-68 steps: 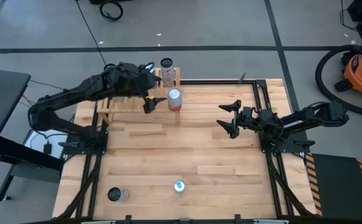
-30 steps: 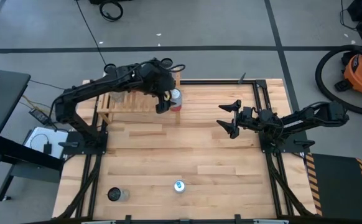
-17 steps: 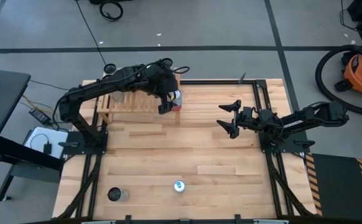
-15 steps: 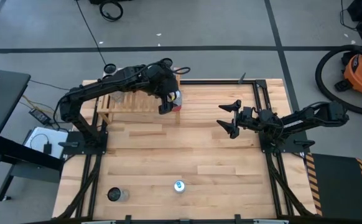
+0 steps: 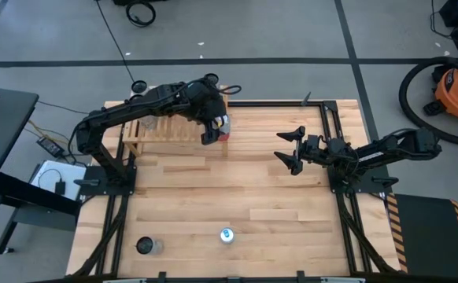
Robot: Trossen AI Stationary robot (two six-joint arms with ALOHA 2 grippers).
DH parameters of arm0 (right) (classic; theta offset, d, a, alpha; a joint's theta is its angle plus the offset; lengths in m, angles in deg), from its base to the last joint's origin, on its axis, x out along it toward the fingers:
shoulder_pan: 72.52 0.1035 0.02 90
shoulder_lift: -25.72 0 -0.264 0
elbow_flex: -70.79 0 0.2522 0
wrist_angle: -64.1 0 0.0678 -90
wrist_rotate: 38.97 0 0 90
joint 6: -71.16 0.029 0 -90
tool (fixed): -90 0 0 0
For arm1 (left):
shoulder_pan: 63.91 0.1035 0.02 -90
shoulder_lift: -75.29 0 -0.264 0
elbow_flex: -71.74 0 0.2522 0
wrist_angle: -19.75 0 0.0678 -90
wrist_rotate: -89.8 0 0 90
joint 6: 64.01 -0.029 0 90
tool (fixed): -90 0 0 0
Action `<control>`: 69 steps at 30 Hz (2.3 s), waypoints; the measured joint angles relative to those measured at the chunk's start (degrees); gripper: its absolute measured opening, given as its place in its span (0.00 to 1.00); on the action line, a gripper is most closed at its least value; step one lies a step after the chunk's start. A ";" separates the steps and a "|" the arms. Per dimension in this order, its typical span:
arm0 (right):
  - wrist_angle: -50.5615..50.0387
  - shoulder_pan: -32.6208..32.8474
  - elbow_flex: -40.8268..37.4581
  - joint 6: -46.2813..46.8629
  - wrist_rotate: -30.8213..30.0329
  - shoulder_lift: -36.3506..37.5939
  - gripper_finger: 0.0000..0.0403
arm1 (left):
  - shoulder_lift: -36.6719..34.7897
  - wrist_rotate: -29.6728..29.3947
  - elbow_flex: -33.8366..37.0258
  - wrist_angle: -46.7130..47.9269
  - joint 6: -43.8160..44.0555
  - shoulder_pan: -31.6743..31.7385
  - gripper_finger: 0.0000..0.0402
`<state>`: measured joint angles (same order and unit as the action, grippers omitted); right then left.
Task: Place canned beverage on shelf
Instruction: Put the pink white soda can on the shelf aligned with the other pink white soda can
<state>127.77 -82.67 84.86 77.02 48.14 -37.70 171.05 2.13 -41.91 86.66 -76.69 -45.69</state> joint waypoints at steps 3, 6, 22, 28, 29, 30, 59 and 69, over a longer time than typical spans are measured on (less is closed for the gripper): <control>0.00 -0.01 0.00 0.00 0.00 0.00 0.96 | 0.01 -0.86 0.00 0.06 -0.01 0.00 0.97; 0.00 -0.01 0.00 0.01 -0.01 0.00 0.96 | 0.01 -2.35 0.00 0.08 -0.01 0.00 0.92; 0.00 -0.01 0.00 0.01 0.00 -0.02 0.96 | 0.01 -5.45 0.00 -0.03 1.58 0.29 0.75; 0.00 -0.01 0.00 0.01 0.00 -0.02 0.96 | -0.01 -6.74 0.00 0.23 4.54 1.14 0.75; 0.00 -0.01 0.00 -0.01 -0.02 -0.02 0.96 | -0.01 -6.91 0.00 0.36 4.54 1.20 0.75; 0.00 0.01 0.00 0.01 0.00 -0.02 0.96 | -0.01 -6.95 0.00 0.43 4.56 1.22 0.75; -0.02 0.00 0.02 0.00 -0.02 -0.04 0.96 | -3.97 -14.38 0.04 6.89 10.10 1.22 0.75; -0.09 -0.01 0.00 -0.01 -0.02 -0.04 0.96 | -6.79 -20.15 0.06 13.47 19.66 0.82 0.75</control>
<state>127.68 -82.68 84.86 77.01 48.11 -37.74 164.25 -18.02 -41.86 100.13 -57.03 -44.87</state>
